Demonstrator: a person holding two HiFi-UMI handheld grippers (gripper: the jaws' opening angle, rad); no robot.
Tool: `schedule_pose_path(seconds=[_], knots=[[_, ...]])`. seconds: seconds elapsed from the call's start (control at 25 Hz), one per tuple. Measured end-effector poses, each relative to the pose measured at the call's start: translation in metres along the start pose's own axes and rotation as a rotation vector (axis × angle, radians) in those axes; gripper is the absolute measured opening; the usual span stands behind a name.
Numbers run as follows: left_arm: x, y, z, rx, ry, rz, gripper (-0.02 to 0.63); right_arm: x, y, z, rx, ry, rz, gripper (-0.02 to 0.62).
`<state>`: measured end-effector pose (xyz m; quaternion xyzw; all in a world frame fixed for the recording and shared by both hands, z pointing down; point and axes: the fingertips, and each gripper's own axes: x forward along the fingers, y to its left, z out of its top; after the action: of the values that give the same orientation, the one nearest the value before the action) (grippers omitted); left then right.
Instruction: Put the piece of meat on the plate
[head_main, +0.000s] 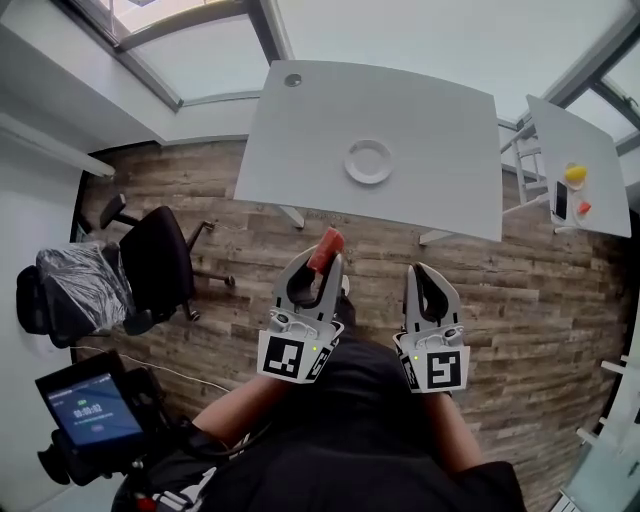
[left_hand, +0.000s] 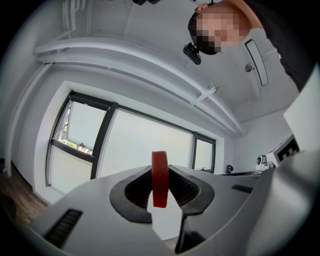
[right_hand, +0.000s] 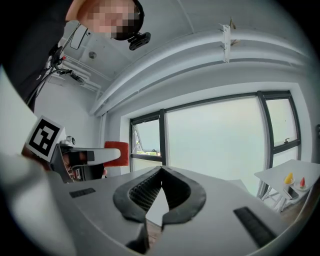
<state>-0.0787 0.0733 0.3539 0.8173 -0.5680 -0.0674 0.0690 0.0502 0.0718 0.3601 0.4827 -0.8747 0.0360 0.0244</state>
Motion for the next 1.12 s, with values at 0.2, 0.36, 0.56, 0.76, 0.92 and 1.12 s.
schedule_pose_path(seconds=[0.2, 0.36, 0.56, 0.76, 0.92, 1.12], knots=[[0.041, 0.040, 0.009, 0.013, 0.001, -0.011, 0.092, 0.048, -0.013, 0.008, 0.003, -0.014, -0.038, 0.003], [0.064, 0.065, 0.015, 0.028, 0.012, -0.003, 0.092, 0.085, -0.017, 0.005, 0.004, 0.020, -0.063, 0.003], [0.082, 0.083, 0.014, 0.020, 0.024, -0.008, 0.092, 0.116, -0.015, 0.010, -0.003, 0.014, -0.047, 0.003], [0.119, 0.082, -0.011, 0.001, 0.052, 0.004, 0.092, 0.130, -0.039, 0.002, -0.014, 0.033, -0.021, 0.003], [0.107, 0.087, -0.010, -0.004, 0.045, 0.004, 0.092, 0.126, -0.025, 0.013, -0.036, 0.021, -0.013, 0.003], [0.148, 0.080, -0.033, -0.016, 0.083, 0.026, 0.092, 0.141, -0.066, 0.022, -0.029, 0.005, -0.004, 0.003]])
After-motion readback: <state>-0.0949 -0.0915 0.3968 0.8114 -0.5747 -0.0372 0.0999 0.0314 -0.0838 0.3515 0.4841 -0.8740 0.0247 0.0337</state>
